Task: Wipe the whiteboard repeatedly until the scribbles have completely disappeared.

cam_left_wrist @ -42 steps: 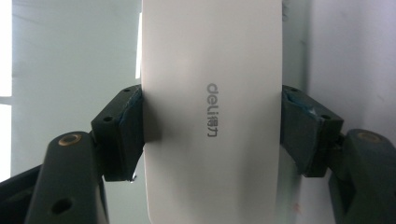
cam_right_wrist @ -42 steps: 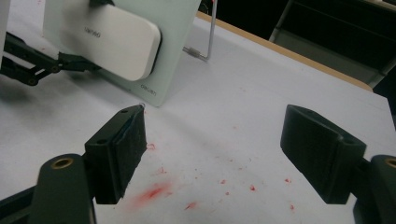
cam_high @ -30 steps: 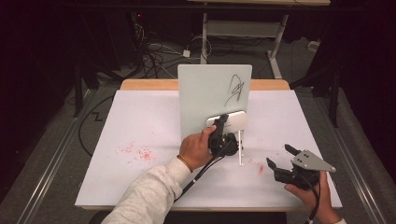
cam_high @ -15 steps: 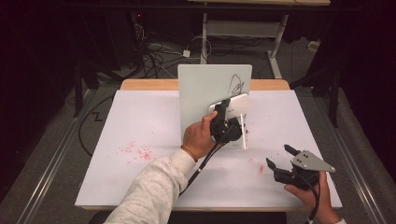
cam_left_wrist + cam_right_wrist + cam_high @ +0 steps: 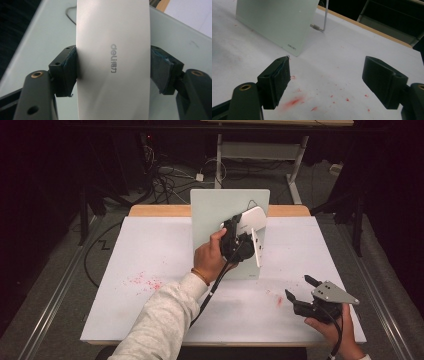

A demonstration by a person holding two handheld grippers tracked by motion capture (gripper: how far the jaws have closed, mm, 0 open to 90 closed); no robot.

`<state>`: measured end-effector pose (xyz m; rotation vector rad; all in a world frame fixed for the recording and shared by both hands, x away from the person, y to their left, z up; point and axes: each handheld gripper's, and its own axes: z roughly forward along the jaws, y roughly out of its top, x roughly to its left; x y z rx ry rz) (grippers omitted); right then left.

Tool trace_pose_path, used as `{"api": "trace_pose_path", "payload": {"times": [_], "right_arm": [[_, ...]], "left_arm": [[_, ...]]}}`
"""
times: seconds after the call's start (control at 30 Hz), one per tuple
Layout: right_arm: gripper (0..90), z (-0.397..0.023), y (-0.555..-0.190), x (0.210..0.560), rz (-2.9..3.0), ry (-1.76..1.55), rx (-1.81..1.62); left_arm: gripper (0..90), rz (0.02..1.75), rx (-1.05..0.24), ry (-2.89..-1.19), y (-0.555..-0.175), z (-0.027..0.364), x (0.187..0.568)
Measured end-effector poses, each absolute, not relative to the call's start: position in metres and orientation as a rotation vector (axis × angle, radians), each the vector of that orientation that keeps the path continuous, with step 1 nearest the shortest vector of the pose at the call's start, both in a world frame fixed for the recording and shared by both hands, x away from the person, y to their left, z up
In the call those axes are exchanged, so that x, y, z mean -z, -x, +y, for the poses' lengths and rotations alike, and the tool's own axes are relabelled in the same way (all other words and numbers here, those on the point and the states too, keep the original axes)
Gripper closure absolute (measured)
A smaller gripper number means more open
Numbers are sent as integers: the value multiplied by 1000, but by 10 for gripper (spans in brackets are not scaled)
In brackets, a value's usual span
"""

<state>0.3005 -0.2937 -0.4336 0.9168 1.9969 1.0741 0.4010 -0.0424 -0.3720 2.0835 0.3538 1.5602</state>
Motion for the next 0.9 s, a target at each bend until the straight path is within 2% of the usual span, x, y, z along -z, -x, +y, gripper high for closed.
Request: {"api": "trace_pose_path", "payload": {"times": [0.3, 0.43, 0.6, 0.9], "right_arm": [[228, -292, -301, 435, 2009, -910, -1064], [228, -291, -300, 435, 2011, -906, -1065], [228, -293, -301, 435, 2007, -916, -1068], [228, -292, -301, 435, 2016, -901, -1061]], "left_arm": [[293, 193, -1601, -2199, -373, -52, 441], [293, 134, -1617, -2225, -368, -62, 456], [293, 116, -1607, -2233, -372, -60, 448], [293, 314, -1541, -2123, -398, -50, 381]]}}
